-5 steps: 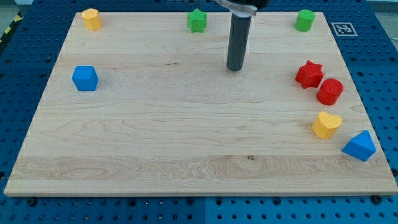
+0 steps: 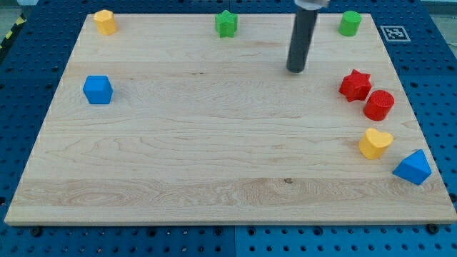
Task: Point your arm at red star
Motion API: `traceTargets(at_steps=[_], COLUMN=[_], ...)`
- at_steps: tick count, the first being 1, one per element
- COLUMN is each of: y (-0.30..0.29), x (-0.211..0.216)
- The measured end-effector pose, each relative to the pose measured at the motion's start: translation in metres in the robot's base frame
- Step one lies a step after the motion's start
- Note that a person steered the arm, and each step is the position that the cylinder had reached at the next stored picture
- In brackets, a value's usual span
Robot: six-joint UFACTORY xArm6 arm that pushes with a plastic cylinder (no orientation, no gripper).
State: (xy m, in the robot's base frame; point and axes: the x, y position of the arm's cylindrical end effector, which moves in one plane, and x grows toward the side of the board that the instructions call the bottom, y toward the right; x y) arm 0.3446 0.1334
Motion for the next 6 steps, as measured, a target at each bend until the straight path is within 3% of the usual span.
traceTargets(at_steps=[2, 6], y=[0.109, 0.116], x=[0.001, 0.047])
